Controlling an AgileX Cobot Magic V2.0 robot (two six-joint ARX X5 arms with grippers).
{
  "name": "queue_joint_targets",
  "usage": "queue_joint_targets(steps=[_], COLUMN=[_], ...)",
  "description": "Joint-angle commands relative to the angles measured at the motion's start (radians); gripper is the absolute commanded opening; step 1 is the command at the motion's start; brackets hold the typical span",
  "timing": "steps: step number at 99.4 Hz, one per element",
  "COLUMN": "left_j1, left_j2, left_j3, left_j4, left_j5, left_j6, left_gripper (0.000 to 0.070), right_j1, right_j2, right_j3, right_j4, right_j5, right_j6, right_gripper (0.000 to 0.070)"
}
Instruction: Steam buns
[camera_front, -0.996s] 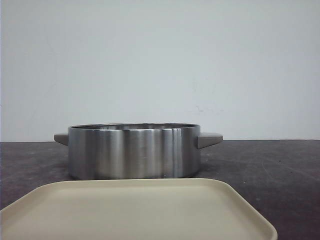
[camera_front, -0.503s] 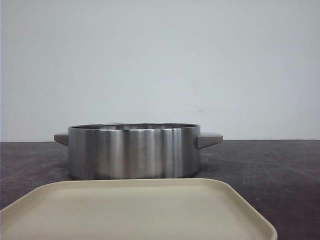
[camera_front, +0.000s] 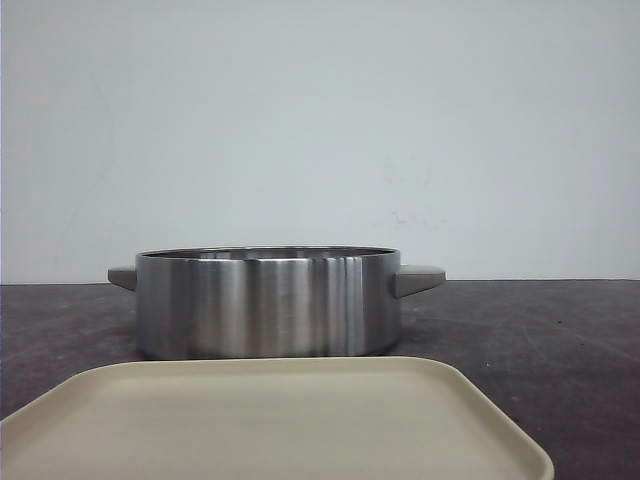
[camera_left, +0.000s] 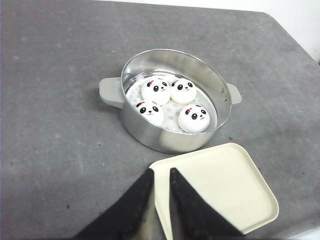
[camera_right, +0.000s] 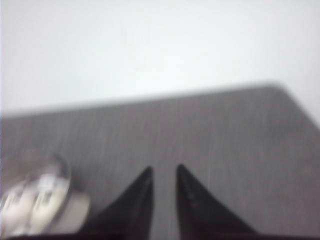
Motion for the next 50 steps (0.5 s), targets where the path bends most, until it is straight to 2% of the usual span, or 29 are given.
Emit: queue_joint_targets(steps=[1, 9, 18, 29, 39, 50], left_j1=[-0.010, -0.010, -0.010, -0.010, -0.010, -0.010], left_j2=[0.001, 0.001, 0.001, 0.001, 0.001, 0.001], left_j3=[0.014, 0.014, 0.014, 0.014, 0.014, 0.014], left_j4=[0.010, 0.010, 0.010, 0.010, 0.010, 0.010], left_j5=[-0.001, -0.001, -0.001, -0.001, -0.001, -0.001], left_j6=[-0.005, -0.005, -0.005, -0.005, -0.005, -0.005], left_gripper=[0.0000, 0.0000, 0.0000, 0.0000, 0.0000, 0.0000], right_j1=[-0.094, -0.169, -0.211, -0.237, -0.253, -0.270], right_j2=[-0.034, -0.086, -0.137, -0.174, -0.206, -0.244], right_j3=[-0.115, -0.243, -0.359, -0.460, -0.533, -0.602], right_j4=[0.241, 0.405, 0.494, 0.521, 0.521, 0.547], right_j5=[-0.087, -0.178, -0.212, -0.219, -0.263, -0.263], right_j6=[-0.048, -0.048, -0.047, -0.048, -0.043, -0.043], right_gripper=[0.0001, 0.0001, 0.0001, 0.0001, 0.0001, 0.0001])
